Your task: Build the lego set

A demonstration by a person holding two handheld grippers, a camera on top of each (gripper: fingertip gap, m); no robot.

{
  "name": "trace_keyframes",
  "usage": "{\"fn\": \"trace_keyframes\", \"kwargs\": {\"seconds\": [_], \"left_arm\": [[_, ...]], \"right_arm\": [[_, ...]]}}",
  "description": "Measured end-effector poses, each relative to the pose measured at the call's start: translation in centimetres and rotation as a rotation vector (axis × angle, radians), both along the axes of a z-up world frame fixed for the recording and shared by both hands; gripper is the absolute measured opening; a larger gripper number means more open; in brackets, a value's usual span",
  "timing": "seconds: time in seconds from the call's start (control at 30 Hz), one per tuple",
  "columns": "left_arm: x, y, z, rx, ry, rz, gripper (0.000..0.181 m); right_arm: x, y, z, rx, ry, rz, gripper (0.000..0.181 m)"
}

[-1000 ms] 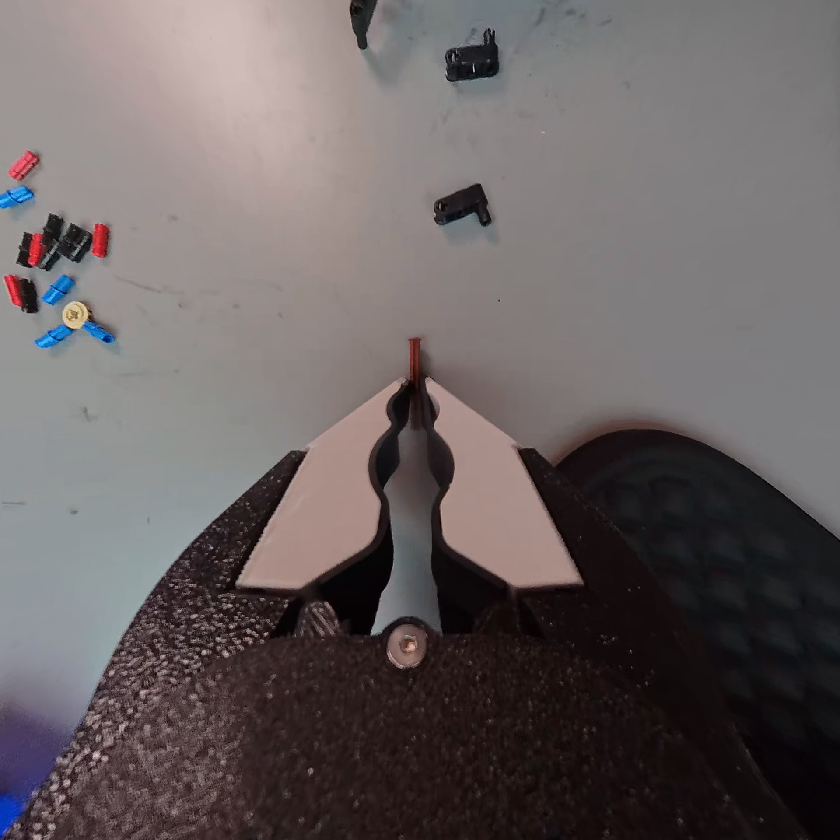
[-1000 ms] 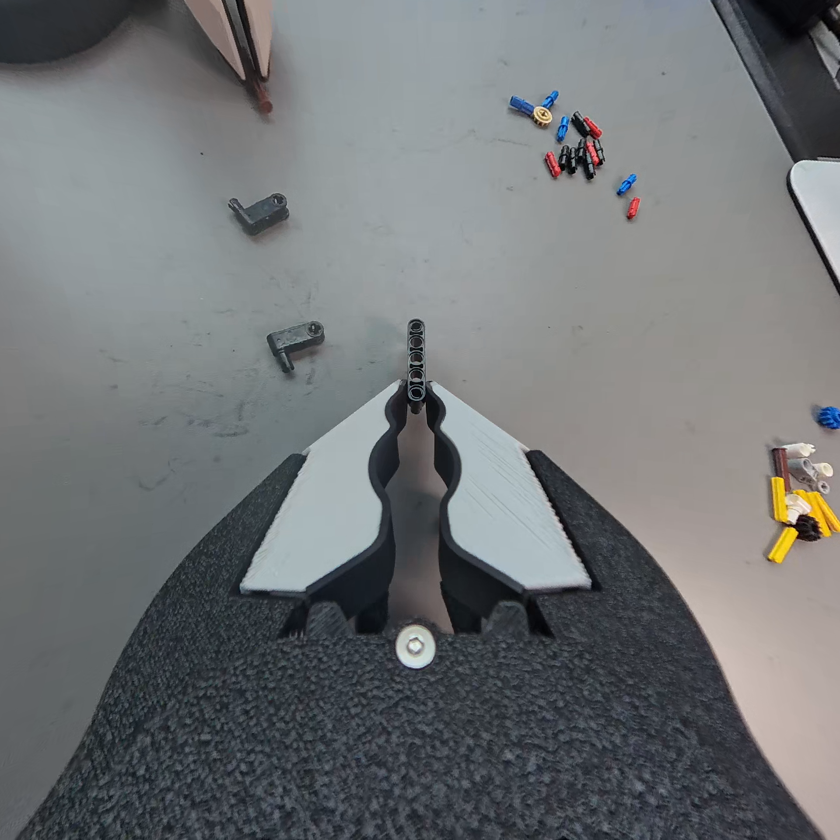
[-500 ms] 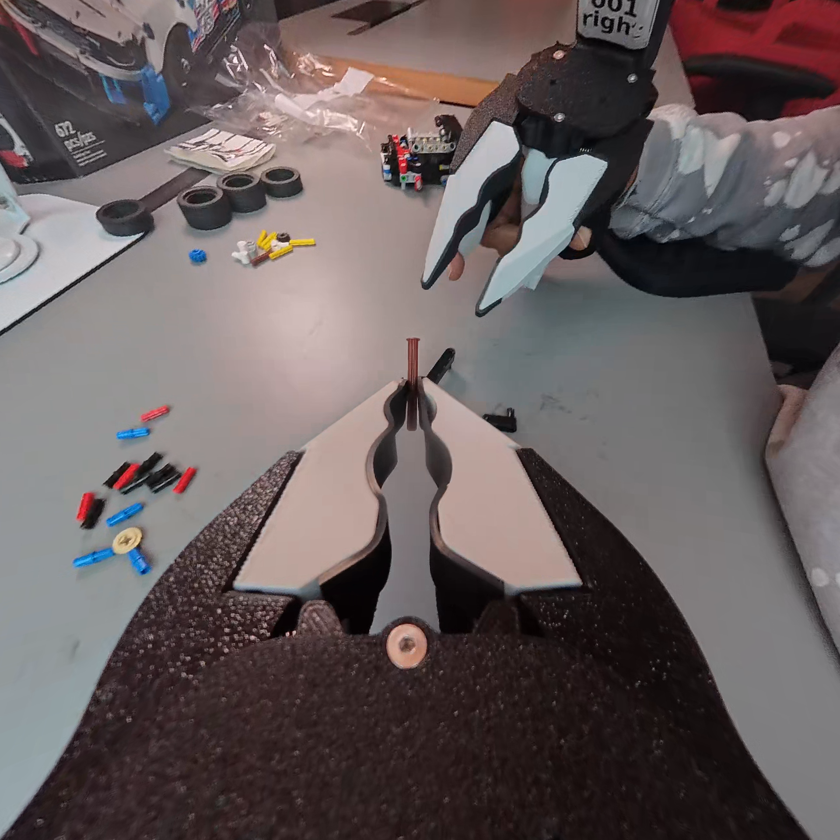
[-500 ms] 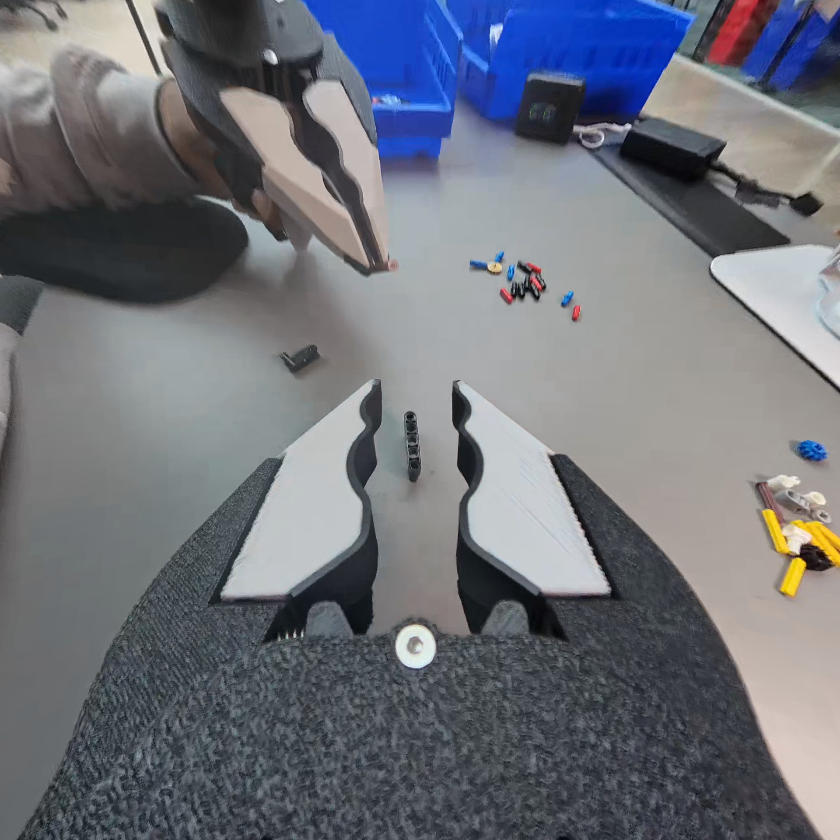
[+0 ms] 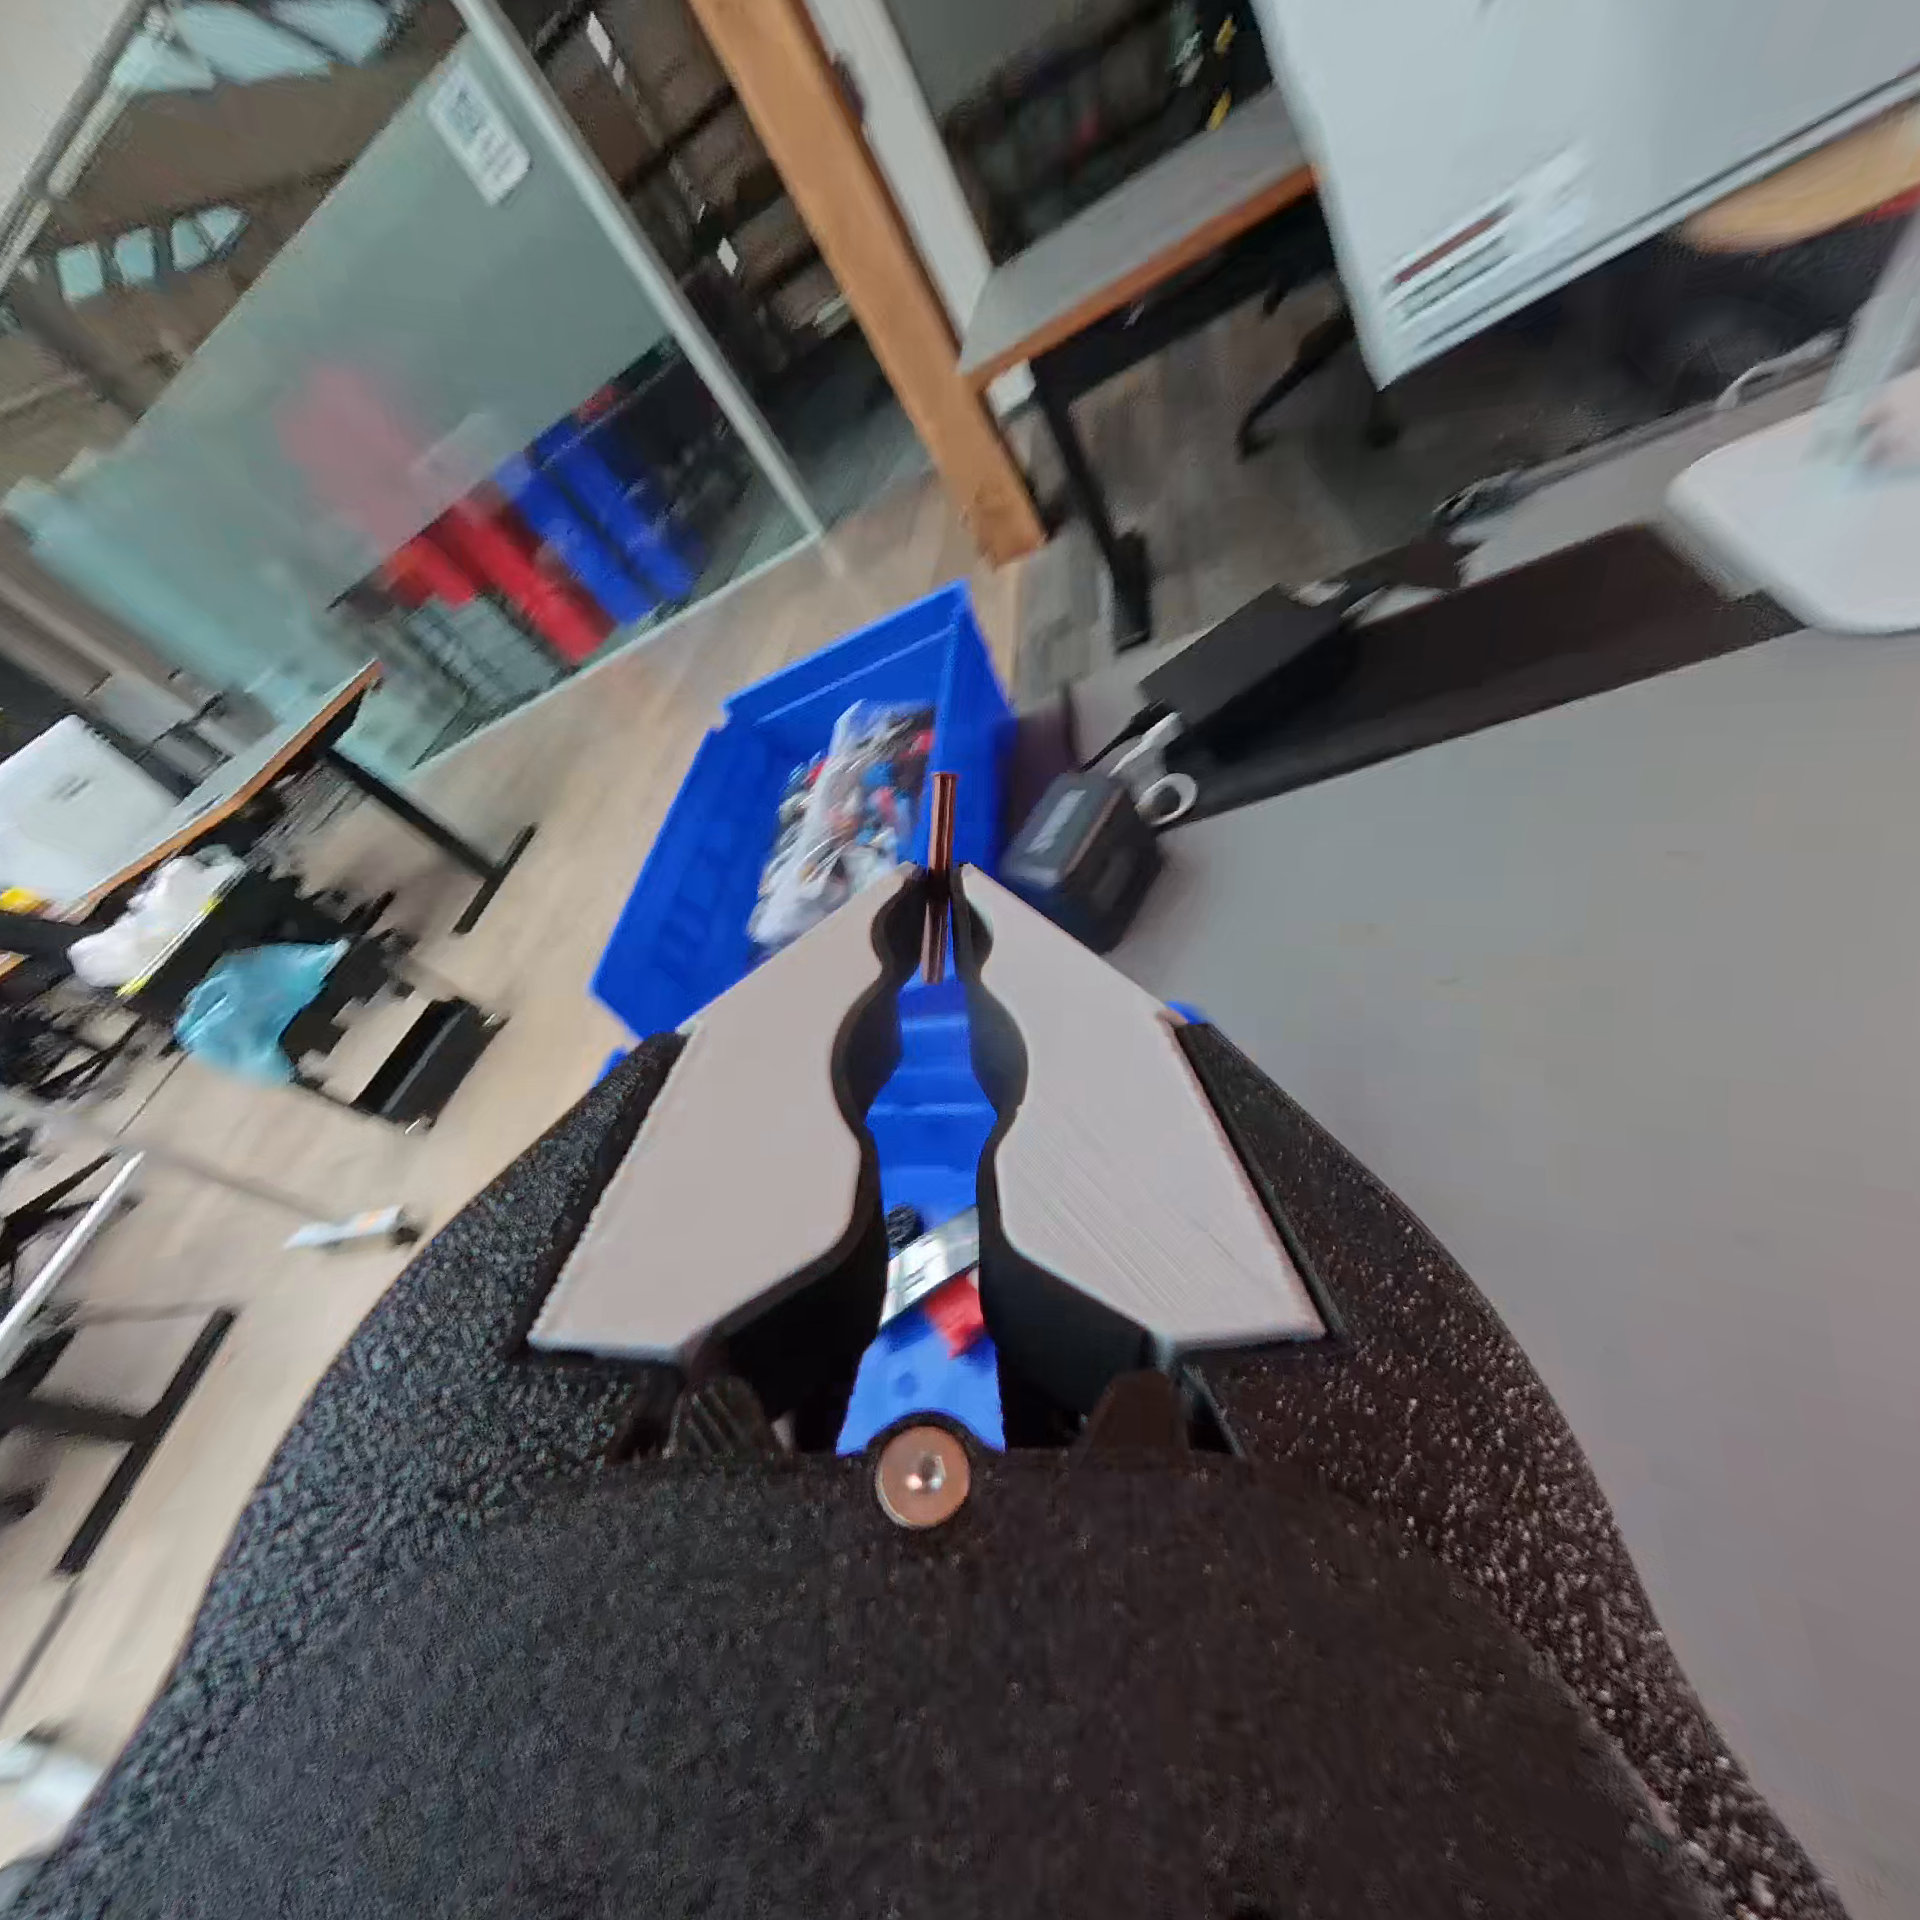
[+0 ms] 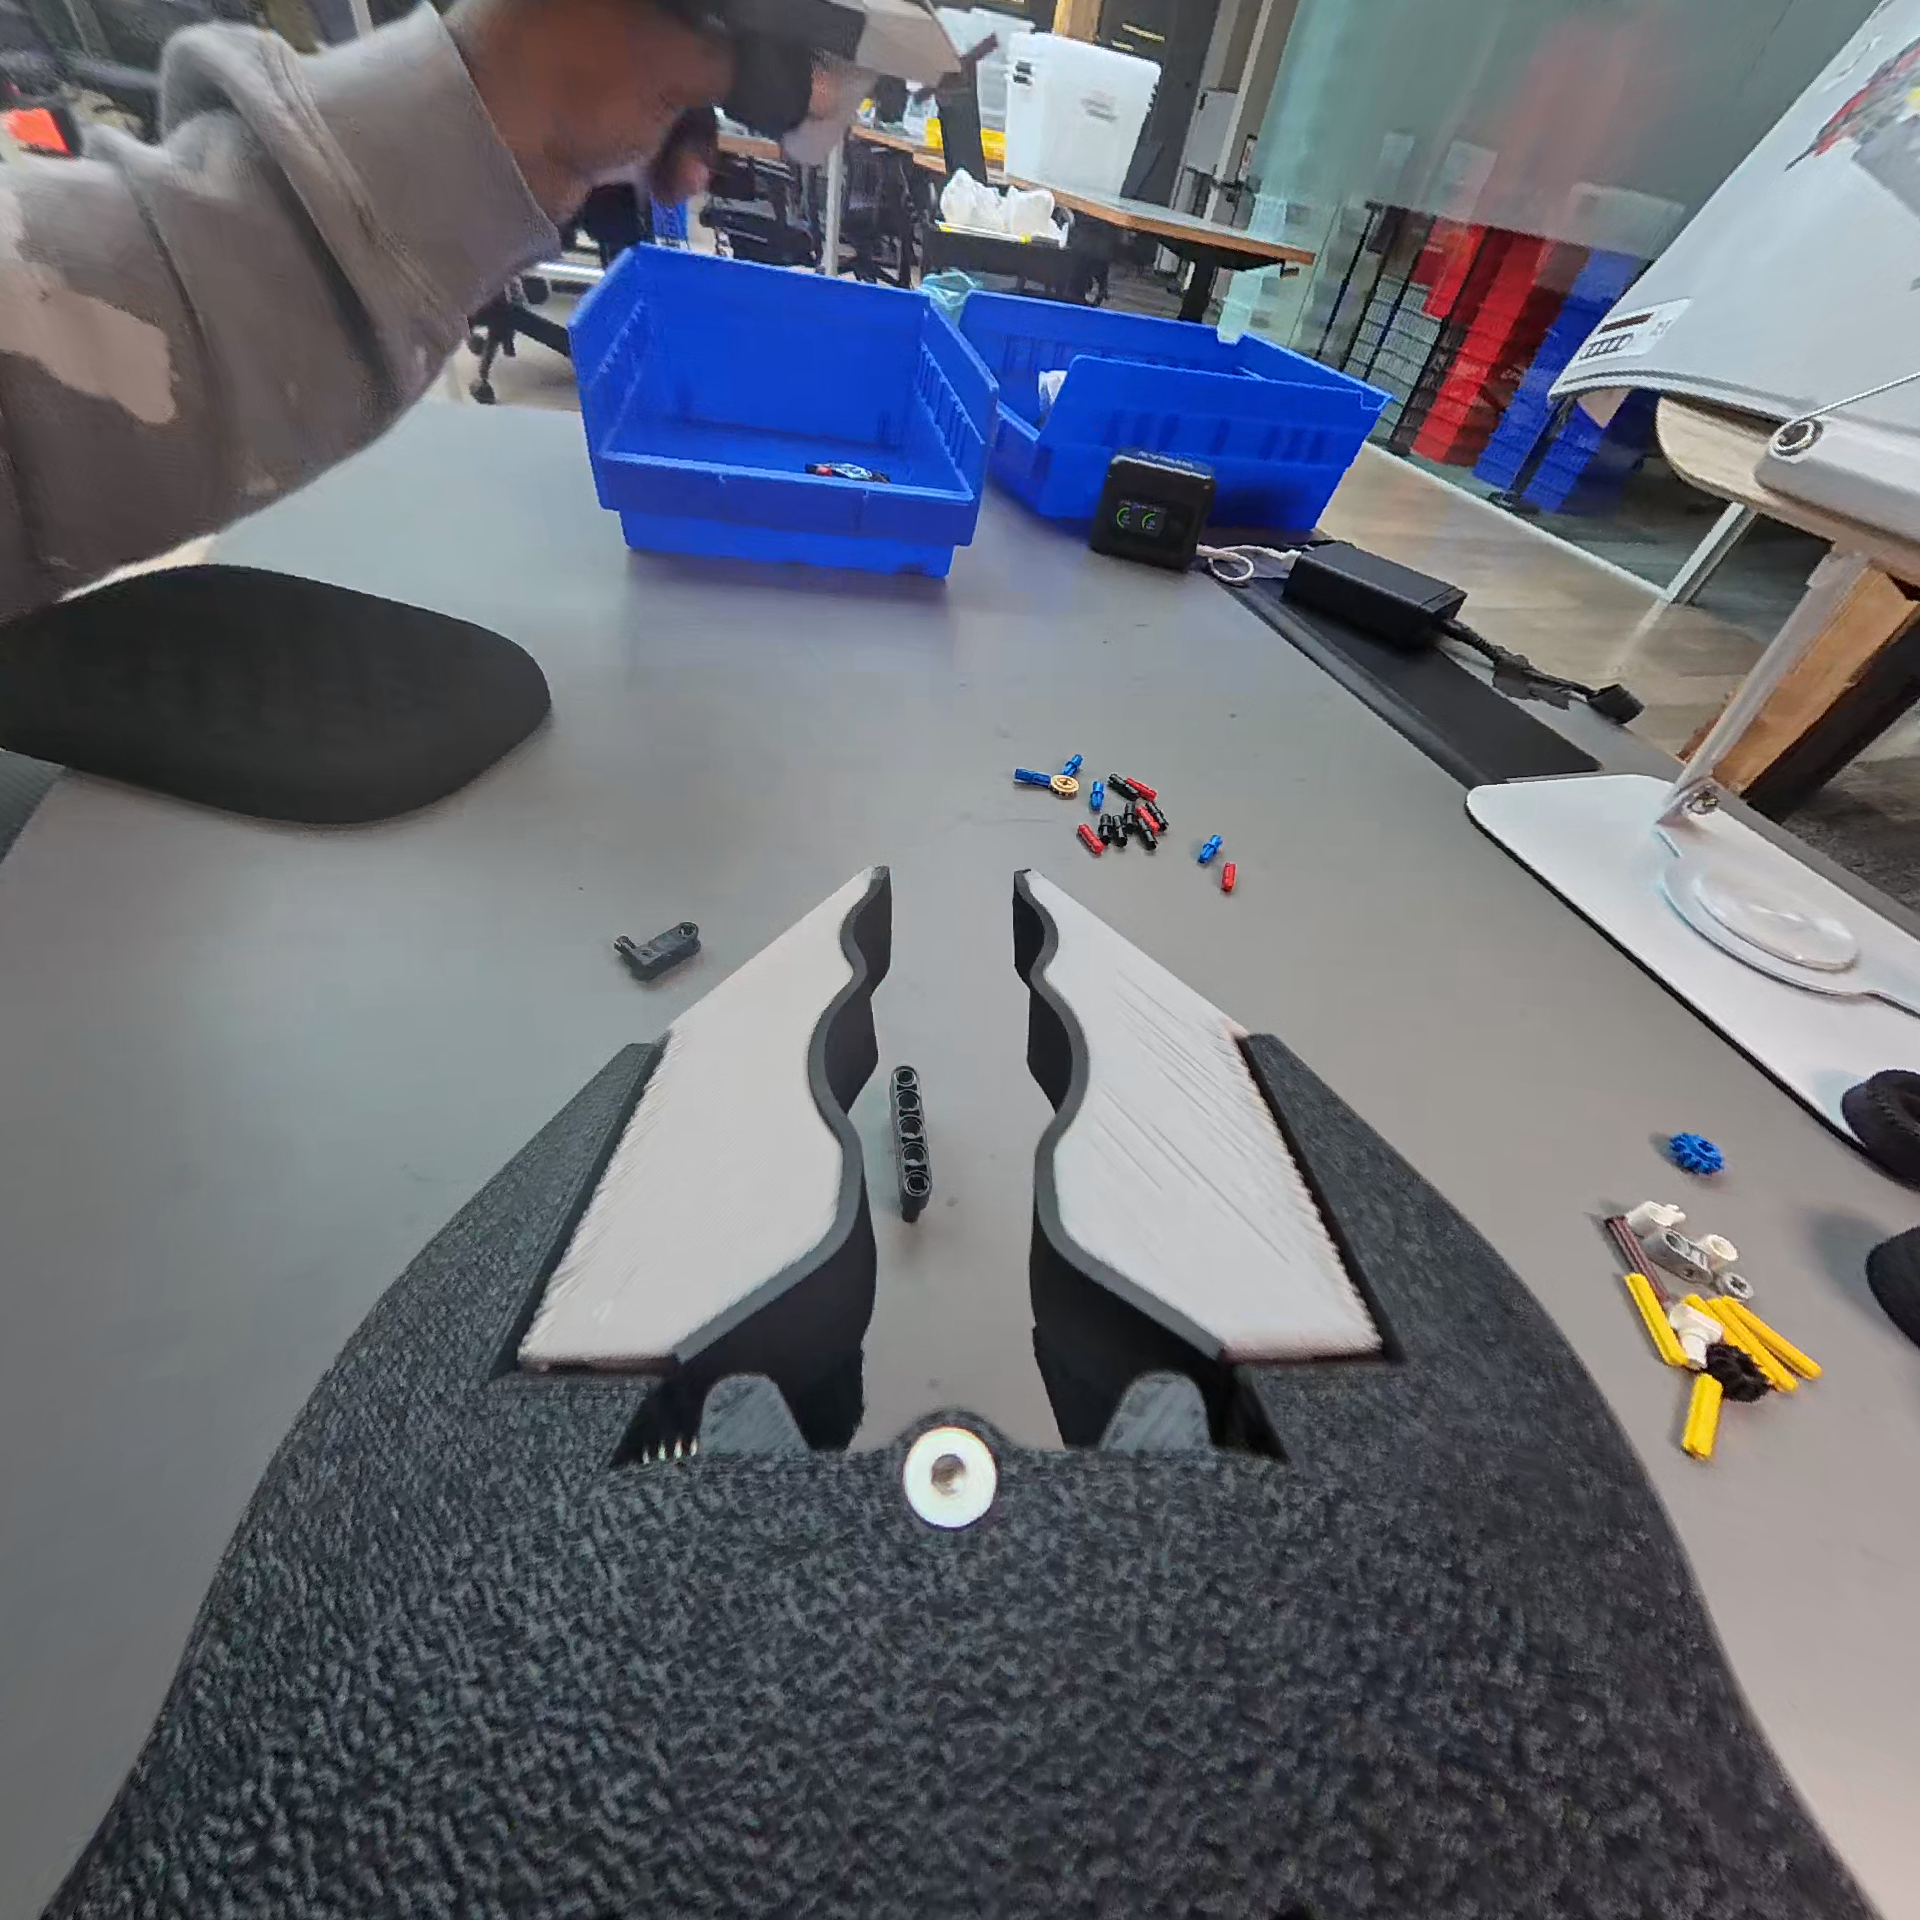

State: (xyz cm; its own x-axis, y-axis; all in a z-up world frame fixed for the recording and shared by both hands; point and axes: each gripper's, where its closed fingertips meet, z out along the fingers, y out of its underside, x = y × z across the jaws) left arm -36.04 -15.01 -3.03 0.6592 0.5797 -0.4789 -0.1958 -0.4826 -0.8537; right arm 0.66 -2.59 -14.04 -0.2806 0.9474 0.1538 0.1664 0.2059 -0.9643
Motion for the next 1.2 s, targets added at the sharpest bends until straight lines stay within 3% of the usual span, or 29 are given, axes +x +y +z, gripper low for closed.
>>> {"fn": "trace_keyframes", "kwargs": {"seconds": [0.03, 0.13, 0.23, 0.33, 0.43, 0.63, 0.7, 0.77, 0.8, 0.93, 1.07, 1.13, 1.2], "left_arm": [[-2.6, -2.0, -0.3, -0.077, -0.017, 0.082, 0.004], [-9.0, -8.1, -4.4, -0.396, -0.195, 0.281, 0.004], [-11.5, -12.0, -10.4, -0.627, -0.439, 0.322, 0.005], [-10.1, -12.4, -15.3, -0.711, -0.690, 0.218, 0.005], [-9.2, -12.4, -17.6, -0.803, -0.737, 0.171, 0.005], [-7.9, -10.9, -19.3, -0.859, -0.722, 0.086, 0.005], [-7.5, -10.6, -19.4, -0.847, -0.724, 0.068, 0.013], [-7.9, -10.0, -18.7, -0.806, -0.692, 0.071, 0.034], [-8.3, -9.4, -17.8, -0.763, -0.648, 0.076, 0.036], [-7.8, -3.5, -9.3, -0.380, -0.381, -0.017, 0.045], [1.0, 3.3, -0.1, 0.038, -0.259, -0.354, 0.054], [6.8, 5.8, 1.7, 0.150, -0.286, -0.529, 0.069], [12.8, 7.8, 1.7, 0.216, -0.344, -0.705, 0.072]], "right_arm": [[0.0, 0.1, -0.1, 0.001, -0.006, -0.005, 0.022], [0.0, 0.3, -0.6, 0.006, -0.031, -0.009, 0.020], [0.0, 0.2, -1.9, 0.026, -0.098, -0.006, 0.020], [0.1, 0.0, -2.7, 0.055, -0.131, 0.004, 0.019], [0.3, -0.1, -2.9, 0.057, -0.138, 0.013, 0.019], [0.2, 0.3, -2.8, 0.010, -0.131, 0.004, 0.019], [0.2, 0.5, -2.6, 0.002, -0.126, -0.005, 0.019], [0.3, 0.6, -2.4, 0.011, -0.117, -0.013, 0.019], [0.3, 0.7, -2.2, 0.019, -0.112, -0.020, 0.019], [0.5, 1.3, -1.8, 0.022, -0.088, -0.050, 0.018], [0.3, 2.1, -1.6, 0.016, -0.068, -0.082, 0.018], [0.3, 2.3, -1.6, 0.020, -0.064, -0.090, 0.018], [0.4, 2.4, -1.7, 0.026, -0.068, -0.090, 0.018]]}}
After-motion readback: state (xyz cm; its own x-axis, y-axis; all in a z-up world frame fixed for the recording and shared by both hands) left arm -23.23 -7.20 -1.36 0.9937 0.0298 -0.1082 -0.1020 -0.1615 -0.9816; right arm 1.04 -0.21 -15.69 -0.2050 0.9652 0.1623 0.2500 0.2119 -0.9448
